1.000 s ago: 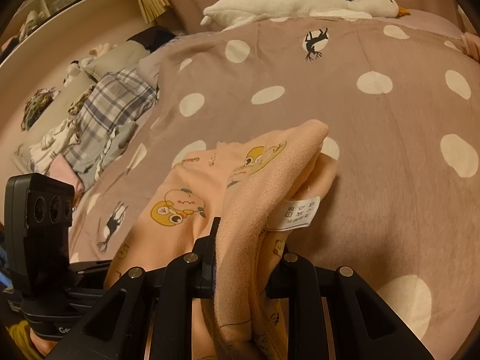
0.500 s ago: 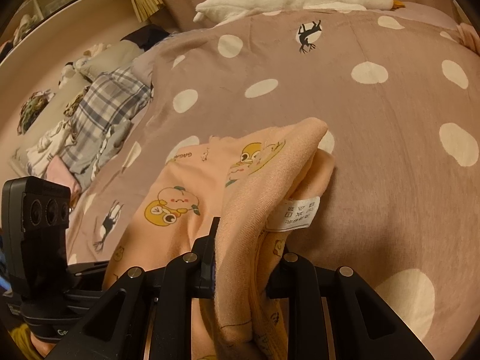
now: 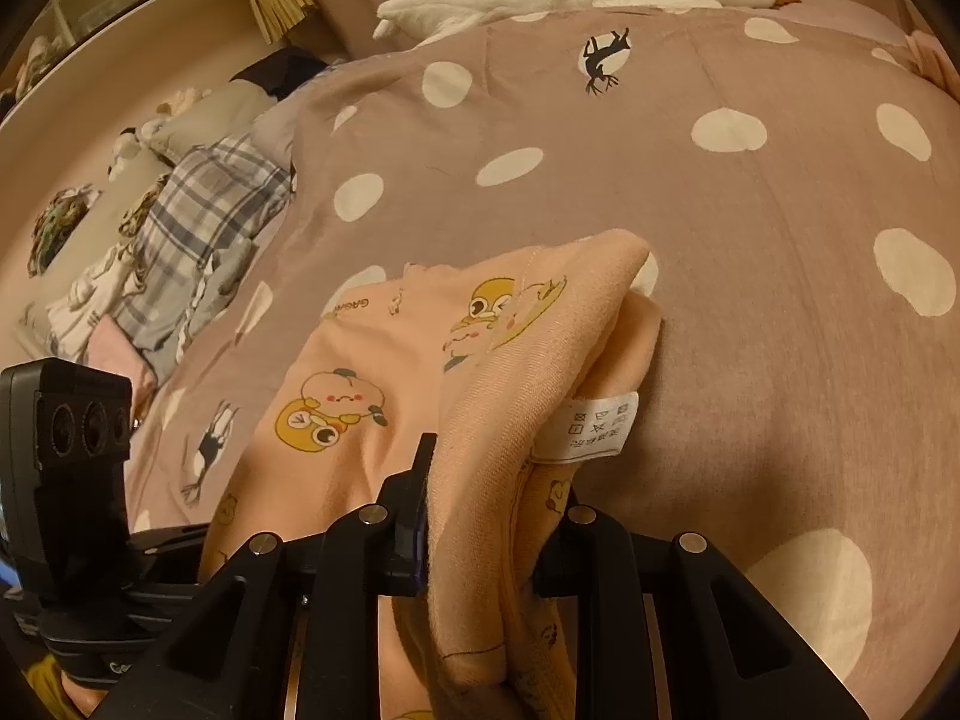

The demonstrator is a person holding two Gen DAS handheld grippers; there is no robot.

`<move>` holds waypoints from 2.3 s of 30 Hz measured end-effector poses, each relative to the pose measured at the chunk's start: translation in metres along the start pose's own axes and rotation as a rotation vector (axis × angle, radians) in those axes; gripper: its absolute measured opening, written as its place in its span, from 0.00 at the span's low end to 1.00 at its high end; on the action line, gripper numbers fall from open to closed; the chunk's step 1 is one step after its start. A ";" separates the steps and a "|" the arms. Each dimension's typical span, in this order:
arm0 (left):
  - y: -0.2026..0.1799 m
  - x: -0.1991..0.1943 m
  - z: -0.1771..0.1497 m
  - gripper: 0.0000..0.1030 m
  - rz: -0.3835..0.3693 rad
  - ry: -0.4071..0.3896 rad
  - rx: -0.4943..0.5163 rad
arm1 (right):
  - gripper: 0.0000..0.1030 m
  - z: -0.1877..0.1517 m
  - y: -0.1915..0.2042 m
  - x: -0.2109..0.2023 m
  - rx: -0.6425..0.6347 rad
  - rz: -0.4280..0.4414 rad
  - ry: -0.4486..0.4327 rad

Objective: Fold small clothes

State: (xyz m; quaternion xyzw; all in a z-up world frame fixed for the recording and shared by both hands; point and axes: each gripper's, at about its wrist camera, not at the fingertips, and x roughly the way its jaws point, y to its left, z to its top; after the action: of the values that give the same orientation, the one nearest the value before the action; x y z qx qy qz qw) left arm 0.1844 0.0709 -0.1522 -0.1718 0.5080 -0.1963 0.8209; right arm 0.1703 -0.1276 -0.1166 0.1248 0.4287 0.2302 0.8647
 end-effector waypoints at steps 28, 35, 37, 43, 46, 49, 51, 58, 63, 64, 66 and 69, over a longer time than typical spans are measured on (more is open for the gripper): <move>0.004 0.001 -0.002 0.36 0.009 0.002 0.007 | 0.24 -0.002 -0.007 0.002 0.027 0.000 0.009; 0.005 0.002 -0.002 0.38 0.010 0.005 0.003 | 0.29 -0.003 -0.010 0.003 0.056 -0.004 0.015; 0.004 0.002 -0.001 0.38 0.011 0.005 0.005 | 0.33 -0.003 -0.012 0.002 0.067 -0.012 0.018; 0.004 0.002 -0.001 0.39 0.014 0.009 0.002 | 0.35 -0.005 -0.014 0.002 0.087 -0.010 0.020; 0.003 0.002 -0.001 0.40 0.017 0.009 0.000 | 0.35 -0.005 -0.015 0.002 0.089 -0.009 0.022; 0.003 0.002 -0.001 0.41 0.016 0.012 -0.012 | 0.38 -0.004 -0.016 0.002 0.099 -0.011 0.024; 0.004 0.001 -0.001 0.42 0.018 0.015 -0.019 | 0.39 -0.005 -0.018 0.000 0.107 -0.014 0.022; 0.004 -0.002 -0.002 0.48 0.038 0.020 -0.039 | 0.41 -0.006 -0.021 -0.004 0.129 -0.021 0.022; 0.002 -0.006 -0.004 0.60 0.082 0.018 -0.040 | 0.46 -0.007 -0.025 -0.009 0.158 -0.032 0.020; 0.002 -0.007 -0.005 0.63 0.094 0.017 -0.041 | 0.46 -0.007 -0.027 -0.011 0.172 -0.029 0.019; 0.004 -0.011 -0.006 0.70 0.126 0.012 -0.046 | 0.47 -0.008 -0.030 -0.013 0.192 -0.029 0.019; 0.008 -0.017 -0.008 0.73 0.162 0.003 -0.060 | 0.48 -0.010 -0.033 -0.018 0.213 -0.039 0.016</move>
State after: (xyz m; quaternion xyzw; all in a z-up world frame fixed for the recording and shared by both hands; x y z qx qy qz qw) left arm 0.1717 0.0856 -0.1463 -0.1543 0.5271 -0.1144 0.8278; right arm 0.1625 -0.1655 -0.1237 0.2059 0.4601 0.1675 0.8473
